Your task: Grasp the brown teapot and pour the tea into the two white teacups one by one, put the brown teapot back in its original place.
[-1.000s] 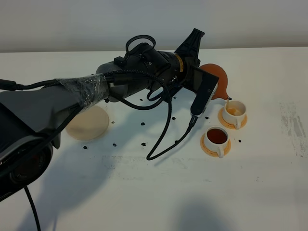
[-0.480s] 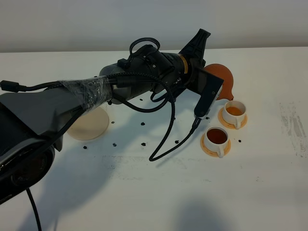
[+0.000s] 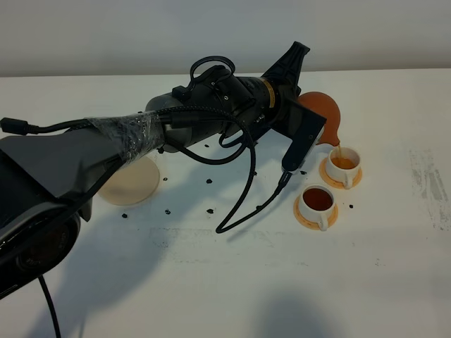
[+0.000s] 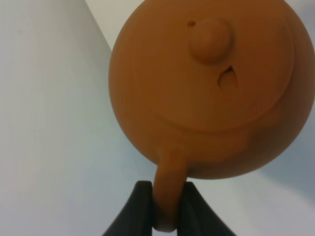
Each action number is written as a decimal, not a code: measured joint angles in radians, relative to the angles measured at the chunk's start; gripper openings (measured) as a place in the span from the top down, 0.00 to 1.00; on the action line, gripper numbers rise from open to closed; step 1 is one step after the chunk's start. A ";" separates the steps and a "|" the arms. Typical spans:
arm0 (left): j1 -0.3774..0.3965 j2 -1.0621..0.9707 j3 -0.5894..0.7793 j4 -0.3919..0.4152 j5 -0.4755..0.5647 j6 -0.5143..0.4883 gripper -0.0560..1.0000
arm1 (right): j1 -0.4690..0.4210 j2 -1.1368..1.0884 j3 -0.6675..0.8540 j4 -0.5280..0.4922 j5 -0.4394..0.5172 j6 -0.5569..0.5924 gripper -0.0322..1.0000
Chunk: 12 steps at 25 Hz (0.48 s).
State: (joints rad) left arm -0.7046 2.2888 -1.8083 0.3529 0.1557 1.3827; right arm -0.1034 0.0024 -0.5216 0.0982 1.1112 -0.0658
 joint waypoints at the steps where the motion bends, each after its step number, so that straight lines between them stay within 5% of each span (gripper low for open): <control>1: -0.001 0.000 0.000 0.004 -0.001 0.000 0.86 | 0.000 0.000 0.000 0.000 0.000 0.000 0.76; 12: -0.016 0.000 0.000 0.030 -0.037 0.000 0.86 | 0.000 0.000 0.000 0.000 0.000 0.000 0.76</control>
State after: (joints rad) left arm -0.7206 2.2888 -1.8083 0.3828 0.1185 1.3827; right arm -0.1034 0.0024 -0.5216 0.0982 1.1112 -0.0658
